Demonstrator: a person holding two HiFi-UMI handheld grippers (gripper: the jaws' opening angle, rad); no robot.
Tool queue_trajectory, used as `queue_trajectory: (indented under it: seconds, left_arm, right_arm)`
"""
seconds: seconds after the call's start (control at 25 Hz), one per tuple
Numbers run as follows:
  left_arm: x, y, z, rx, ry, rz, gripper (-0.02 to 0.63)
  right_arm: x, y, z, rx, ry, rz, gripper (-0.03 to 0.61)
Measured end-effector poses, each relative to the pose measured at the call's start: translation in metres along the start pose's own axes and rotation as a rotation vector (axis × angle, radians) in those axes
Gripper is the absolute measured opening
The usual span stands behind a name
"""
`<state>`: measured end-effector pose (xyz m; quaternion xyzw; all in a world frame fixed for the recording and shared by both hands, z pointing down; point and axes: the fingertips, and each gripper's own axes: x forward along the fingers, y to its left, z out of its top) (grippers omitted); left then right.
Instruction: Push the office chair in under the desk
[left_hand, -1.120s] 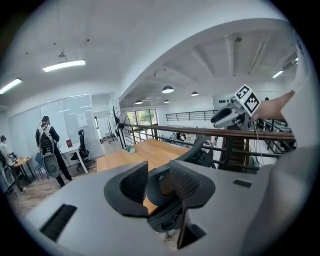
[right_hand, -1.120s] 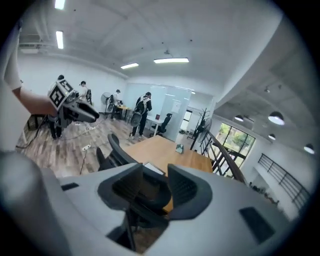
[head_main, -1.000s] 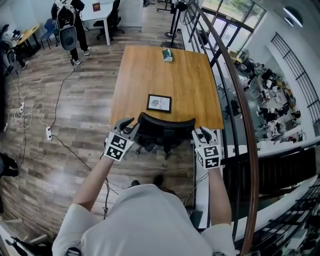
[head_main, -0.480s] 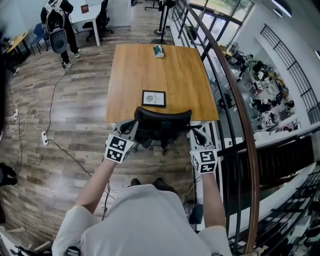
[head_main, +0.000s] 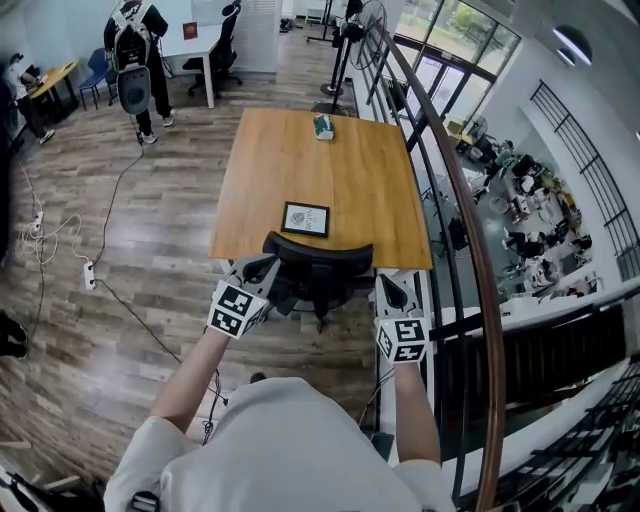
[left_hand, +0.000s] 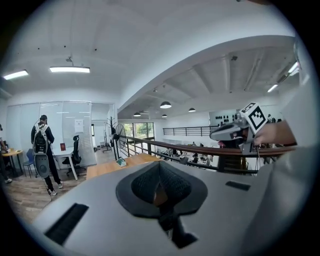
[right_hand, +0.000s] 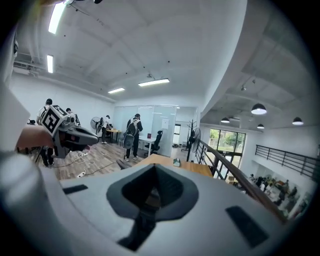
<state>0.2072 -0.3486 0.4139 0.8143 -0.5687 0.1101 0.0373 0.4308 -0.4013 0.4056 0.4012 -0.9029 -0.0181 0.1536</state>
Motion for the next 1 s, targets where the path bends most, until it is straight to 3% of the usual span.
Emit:
queue_trajectory:
  seconds: [1.0]
  left_arm:
    - [0.011,-0.018,0.013,-0.038,-0.029,0.011,-0.005]
  right_arm:
    - [-0.012,-0.028,0.010,-0.012,-0.037,0.016,0.002]
